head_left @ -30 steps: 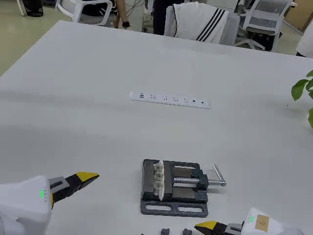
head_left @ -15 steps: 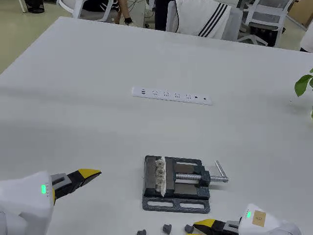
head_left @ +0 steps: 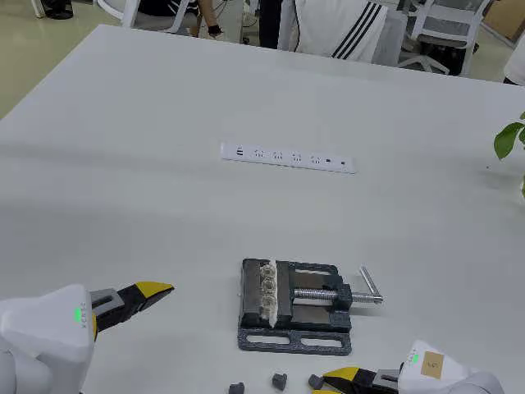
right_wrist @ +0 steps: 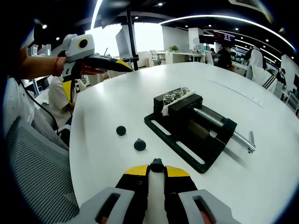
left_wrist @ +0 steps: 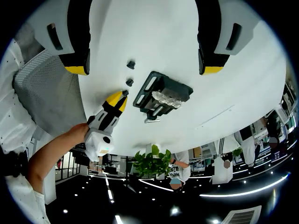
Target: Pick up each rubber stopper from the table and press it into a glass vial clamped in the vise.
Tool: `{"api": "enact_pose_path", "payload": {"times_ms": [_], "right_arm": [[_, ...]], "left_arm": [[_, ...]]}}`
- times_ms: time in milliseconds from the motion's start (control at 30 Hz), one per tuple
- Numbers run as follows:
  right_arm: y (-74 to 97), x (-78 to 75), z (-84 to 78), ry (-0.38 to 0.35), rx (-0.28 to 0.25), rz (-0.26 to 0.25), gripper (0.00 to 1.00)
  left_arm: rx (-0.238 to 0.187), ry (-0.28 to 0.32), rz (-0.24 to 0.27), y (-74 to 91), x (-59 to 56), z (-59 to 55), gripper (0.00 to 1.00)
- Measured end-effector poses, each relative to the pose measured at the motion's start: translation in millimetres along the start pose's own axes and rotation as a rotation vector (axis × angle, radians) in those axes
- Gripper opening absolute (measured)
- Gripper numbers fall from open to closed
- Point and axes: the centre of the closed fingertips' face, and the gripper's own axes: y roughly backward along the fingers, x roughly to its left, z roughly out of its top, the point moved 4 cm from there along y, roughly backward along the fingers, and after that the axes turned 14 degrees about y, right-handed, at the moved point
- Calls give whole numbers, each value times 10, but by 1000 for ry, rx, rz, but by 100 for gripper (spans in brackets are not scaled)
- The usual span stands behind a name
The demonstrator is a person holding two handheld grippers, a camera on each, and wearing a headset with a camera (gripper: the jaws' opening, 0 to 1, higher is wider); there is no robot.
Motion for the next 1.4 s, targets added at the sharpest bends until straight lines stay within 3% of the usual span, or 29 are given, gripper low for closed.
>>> {"api": "enact_pose_path", "payload": {"times_ms": [167,333,600,867,1100,1400], "right_arm": [[31,-21,18,10,-5,4,7],[141,-33,136,45,-37,25,7],[491,-36,513,101,-141,112,7],[793,67,859,136,-211,227,7],[909,217,1152,153,-274,306,7],[1008,306,1399,172,-337,366,6]], "left_arm": [[-1,-3,-11,-24,-31,22,95],[-5,-7,-32,-59,-93,70,91],[-25,-34,-86,-130,-268,232,82],[-65,-53,-180,-158,-491,505,59],[-104,-65,-275,-164,-721,746,37],[-98,-95,-355,-158,-868,821,21]]}}
